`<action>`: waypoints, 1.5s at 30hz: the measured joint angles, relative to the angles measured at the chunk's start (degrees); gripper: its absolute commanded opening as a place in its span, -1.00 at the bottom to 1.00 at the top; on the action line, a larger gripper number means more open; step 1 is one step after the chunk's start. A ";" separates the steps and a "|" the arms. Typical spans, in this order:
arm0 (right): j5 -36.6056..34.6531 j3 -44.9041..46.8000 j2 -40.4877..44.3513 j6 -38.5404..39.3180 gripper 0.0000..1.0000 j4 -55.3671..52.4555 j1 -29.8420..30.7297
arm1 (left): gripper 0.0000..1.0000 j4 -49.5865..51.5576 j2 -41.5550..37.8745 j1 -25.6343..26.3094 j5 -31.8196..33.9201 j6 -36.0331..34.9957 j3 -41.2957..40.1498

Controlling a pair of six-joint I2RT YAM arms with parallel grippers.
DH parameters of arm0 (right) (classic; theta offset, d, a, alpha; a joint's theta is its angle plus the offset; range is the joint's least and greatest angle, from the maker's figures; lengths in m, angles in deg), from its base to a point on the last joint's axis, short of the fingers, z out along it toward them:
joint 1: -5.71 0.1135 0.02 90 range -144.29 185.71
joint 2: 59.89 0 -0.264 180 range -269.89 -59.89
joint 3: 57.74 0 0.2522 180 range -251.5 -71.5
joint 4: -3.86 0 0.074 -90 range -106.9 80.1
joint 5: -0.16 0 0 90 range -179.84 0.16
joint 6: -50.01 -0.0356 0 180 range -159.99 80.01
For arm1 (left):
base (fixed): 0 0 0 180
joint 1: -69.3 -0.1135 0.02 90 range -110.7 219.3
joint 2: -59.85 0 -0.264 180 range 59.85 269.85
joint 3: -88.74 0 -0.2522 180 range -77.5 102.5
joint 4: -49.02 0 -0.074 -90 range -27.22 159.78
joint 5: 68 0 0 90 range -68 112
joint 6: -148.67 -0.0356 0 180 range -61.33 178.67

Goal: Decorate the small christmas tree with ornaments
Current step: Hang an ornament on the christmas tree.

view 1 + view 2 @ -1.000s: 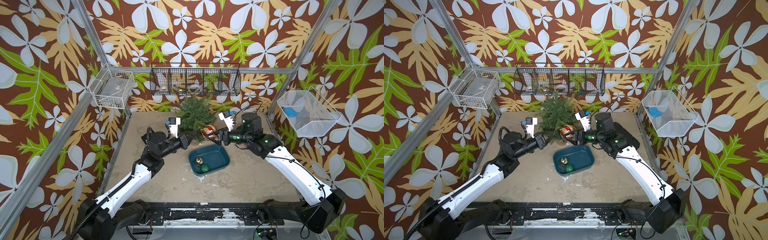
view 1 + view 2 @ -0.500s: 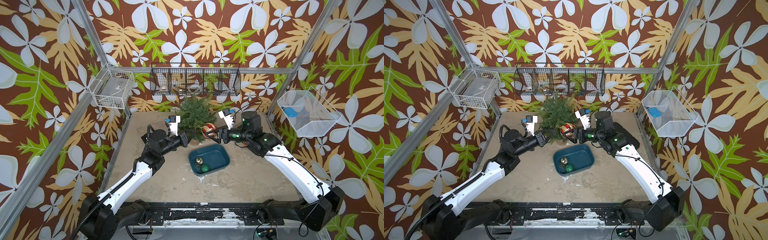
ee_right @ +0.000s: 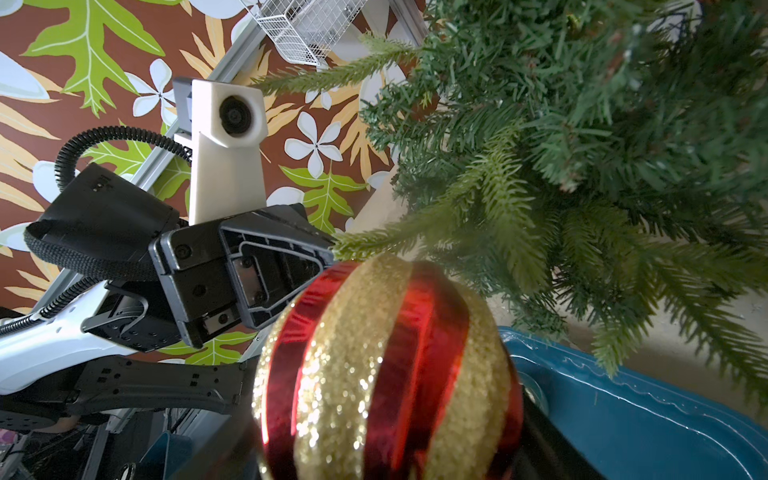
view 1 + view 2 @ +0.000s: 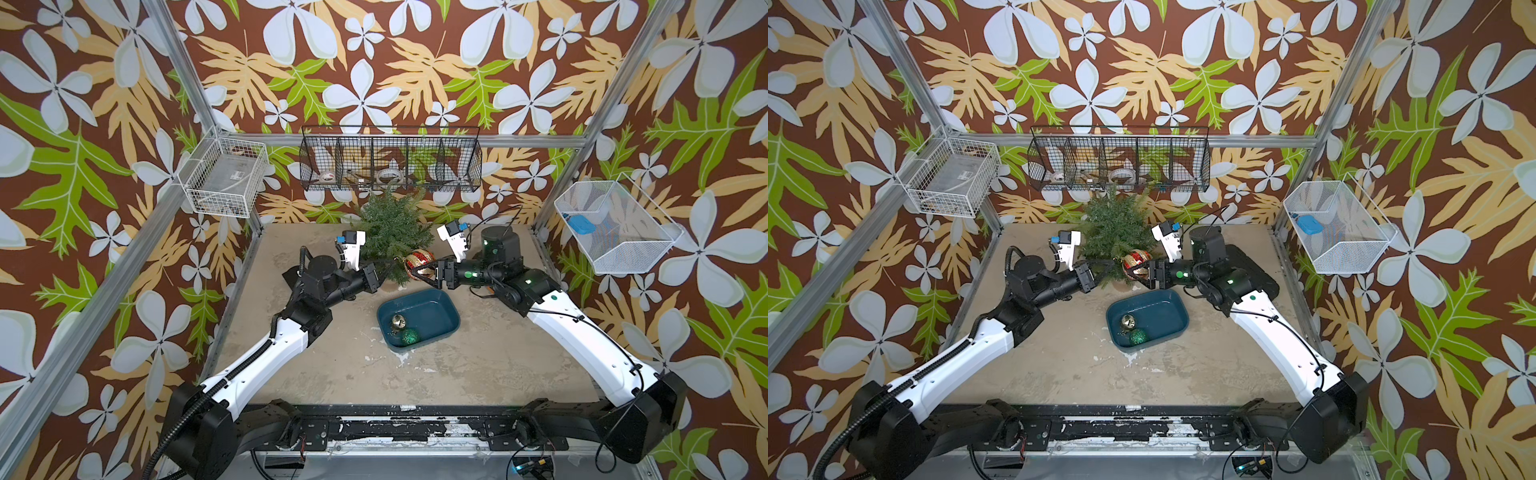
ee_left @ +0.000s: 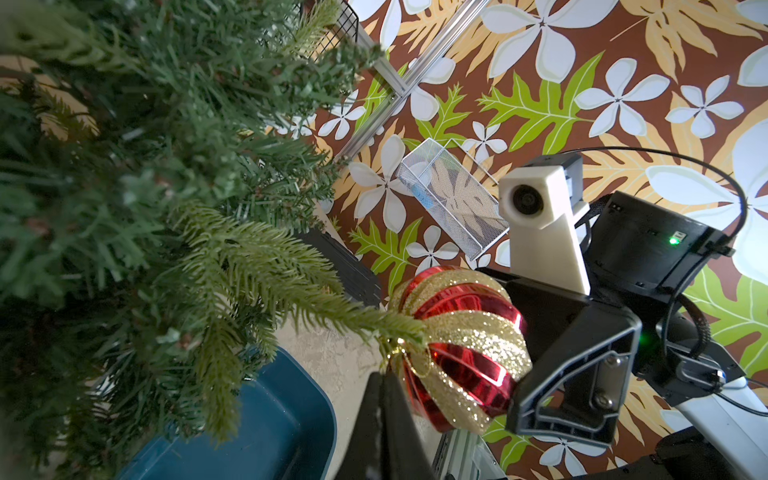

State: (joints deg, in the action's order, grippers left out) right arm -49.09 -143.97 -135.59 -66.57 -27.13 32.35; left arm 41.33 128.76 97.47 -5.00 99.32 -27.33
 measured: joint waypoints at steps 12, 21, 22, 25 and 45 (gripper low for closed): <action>1.03 0.63 2.89 -0.37 0.47 -0.02 -0.46 | -1.00 -0.09 -3.34 -0.11 -0.02 1.11 -1.53; 2.40 0.61 3.37 -1.66 0.47 -0.15 -0.46 | -1.00 -0.39 -3.74 -0.33 -0.96 3.04 -2.64; 2.54 0.48 3.23 -1.68 0.47 -0.13 -0.42 | -1.00 -0.39 -3.61 -0.35 -1.40 3.30 -2.40; 2.78 0.11 2.69 -1.75 0.47 0.00 -0.42 | -1.00 -0.74 -3.10 -0.46 -1.95 3.89 -1.77; 4.07 -1.31 0.39 -2.97 0.47 0.57 -0.44 | -1.00 -2.45 -0.96 -2.45 -4.63 6.82 -1.05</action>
State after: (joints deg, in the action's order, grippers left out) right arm -45.03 -145.28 -135.20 -69.55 -26.56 31.91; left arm 38.88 127.80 95.02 -9.64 106.14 -28.37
